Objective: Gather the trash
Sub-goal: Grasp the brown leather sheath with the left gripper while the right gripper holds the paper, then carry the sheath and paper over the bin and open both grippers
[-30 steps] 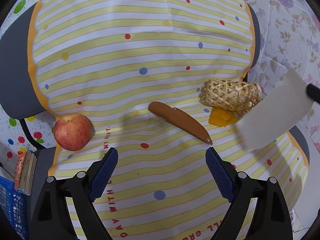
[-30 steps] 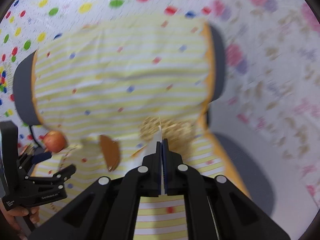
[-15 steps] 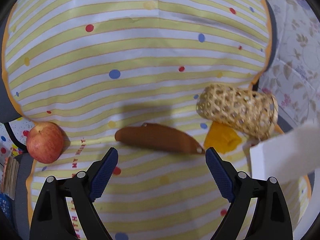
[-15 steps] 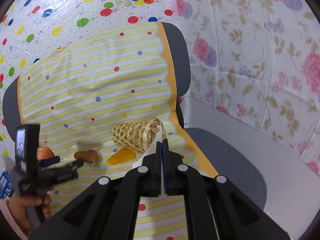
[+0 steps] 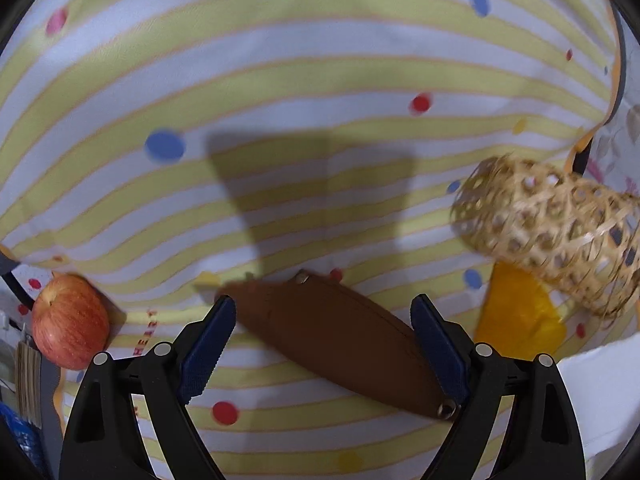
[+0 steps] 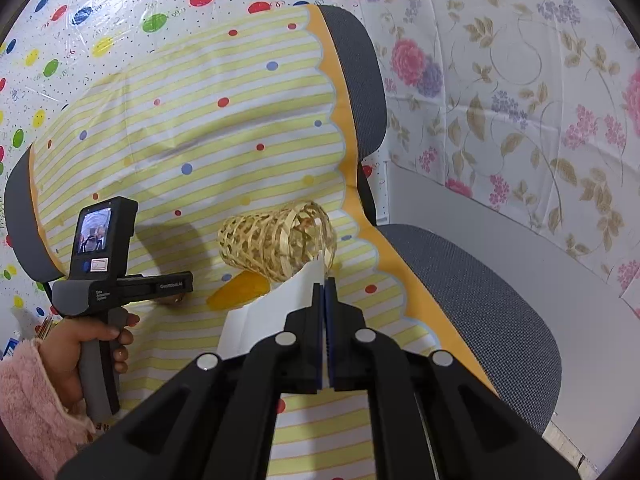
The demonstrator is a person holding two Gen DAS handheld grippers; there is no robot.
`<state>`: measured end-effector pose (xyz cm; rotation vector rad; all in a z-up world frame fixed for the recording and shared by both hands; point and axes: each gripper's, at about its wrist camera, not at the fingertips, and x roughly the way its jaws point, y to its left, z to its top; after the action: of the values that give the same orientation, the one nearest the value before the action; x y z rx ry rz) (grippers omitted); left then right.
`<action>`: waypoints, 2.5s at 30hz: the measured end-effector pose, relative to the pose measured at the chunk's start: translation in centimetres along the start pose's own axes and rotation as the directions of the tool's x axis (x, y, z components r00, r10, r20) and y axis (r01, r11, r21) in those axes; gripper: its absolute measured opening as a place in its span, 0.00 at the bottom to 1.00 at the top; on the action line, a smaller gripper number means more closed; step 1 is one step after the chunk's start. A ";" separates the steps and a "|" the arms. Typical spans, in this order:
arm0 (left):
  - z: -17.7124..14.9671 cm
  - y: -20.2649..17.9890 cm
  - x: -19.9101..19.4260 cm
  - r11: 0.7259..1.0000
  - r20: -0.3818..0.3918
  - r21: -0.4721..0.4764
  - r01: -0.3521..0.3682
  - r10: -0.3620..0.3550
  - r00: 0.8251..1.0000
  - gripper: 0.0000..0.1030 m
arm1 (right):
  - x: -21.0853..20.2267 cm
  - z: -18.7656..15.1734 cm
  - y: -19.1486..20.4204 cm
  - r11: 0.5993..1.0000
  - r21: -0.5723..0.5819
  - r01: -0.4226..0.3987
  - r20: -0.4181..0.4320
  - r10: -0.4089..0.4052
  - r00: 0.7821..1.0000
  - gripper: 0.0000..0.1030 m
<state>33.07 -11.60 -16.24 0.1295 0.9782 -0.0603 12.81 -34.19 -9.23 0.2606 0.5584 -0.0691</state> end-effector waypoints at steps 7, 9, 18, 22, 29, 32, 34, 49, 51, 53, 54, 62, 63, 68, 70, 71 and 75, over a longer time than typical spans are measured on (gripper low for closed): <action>-2.7 4.5 -1.1 0.983 -0.025 -0.115 0.141 -0.144 0.989 0.65 | -0.7 -0.5 0.8 1.000 -0.016 -0.024 -0.012 0.024 1.000 0.02; -2.9 4.7 -1.3 0.983 -0.017 -0.104 0.149 -0.151 0.988 0.63 | -0.8 -0.6 1.0 1.000 -0.014 -0.028 -0.019 0.028 0.999 0.02; -7.1 2.6 -6.3 0.955 -0.019 0.124 0.270 -0.269 0.963 0.05 | -3.1 -1.1 1.5 1.000 -0.026 -0.005 -0.021 0.005 1.000 0.02; -10.4 2.1 -8.8 0.927 -0.016 0.184 0.327 -0.330 0.944 0.00 | -4.1 -1.9 1.3 0.999 -0.033 0.015 -0.033 -0.016 0.999 0.02; -13.9 3.2 -11.4 0.892 -0.042 0.211 0.401 -0.402 0.915 0.01 | -6.4 -4.0 1.1 0.999 -0.033 0.018 -0.062 -0.020 0.998 0.02; -14.7 3.7 -12.0 0.913 -0.016 0.171 0.372 -0.374 0.927 0.09 | -7.0 -4.7 1.2 0.999 -0.033 0.016 -0.070 -0.018 0.997 0.02; -14.8 4.8 -12.8 0.928 0.032 0.123 0.352 -0.359 0.933 0.39 | -7.3 -5.0 1.3 0.999 -0.033 0.013 -0.071 -0.015 0.997 0.02; -10.2 2.5 -7.0 0.996 0.038 0.015 0.084 -0.085 0.996 0.76 | -7.7 -5.4 2.2 0.999 -0.033 -0.008 -0.074 0.006 0.997 0.02; -10.2 2.6 -6.9 0.998 0.043 0.003 0.066 -0.067 0.997 0.67 | -7.7 -5.5 2.2 0.999 -0.035 -0.008 -0.075 0.006 0.997 0.02; -10.7 2.5 -7.3 0.998 0.050 0.028 0.053 -0.054 0.997 0.51 | -7.9 -5.5 2.1 0.999 -0.035 -0.013 -0.075 0.010 0.997 0.02; -11.3 2.3 -7.7 0.997 0.054 0.062 0.034 -0.037 0.998 0.51 | -8.0 -5.5 2.1 0.999 -0.036 -0.013 -0.074 0.011 0.997 0.02; -15.1 5.6 -12.0 0.971 0.106 0.033 0.236 -0.238 0.965 0.48 | -9.6 -5.6 2.2 0.999 -0.036 -0.022 -0.057 0.020 0.998 0.02; -15.5 5.9 -12.9 0.966 0.121 0.025 0.259 -0.260 0.958 0.48 | -9.8 -5.6 2.4 0.999 -0.037 -0.023 -0.054 0.021 0.998 0.02; -17.0 5.2 -16.7 0.948 0.169 0.039 0.316 -0.318 0.933 0.48 | -10.9 -5.5 3.3 0.999 -0.044 -0.028 -0.033 0.027 0.999 0.02; -17.6 4.3 -18.0 0.943 0.184 0.058 0.326 -0.331 0.925 0.48 | -11.6 -5.4 3.6 0.998 -0.048 -0.032 -0.026 0.030 0.999 0.02; -17.9 3.9 -18.6 0.940 0.191 0.068 0.334 -0.341 0.921 0.48 | -12.0 -5.3 3.8 0.998 -0.049 -0.029 -0.020 0.028 0.999 0.02; -19.5 1.2 -21.1 0.921 0.211 0.138 0.363 -0.386 0.898 0.48 | -14.2 -5.3 3.5 0.998 -0.061 -0.003 0.013 0.004 1.000 0.02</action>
<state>5.38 -7.90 -9.43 0.0183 0.7520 -0.4696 -1.50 -29.45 -5.21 0.2017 0.5466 -0.0505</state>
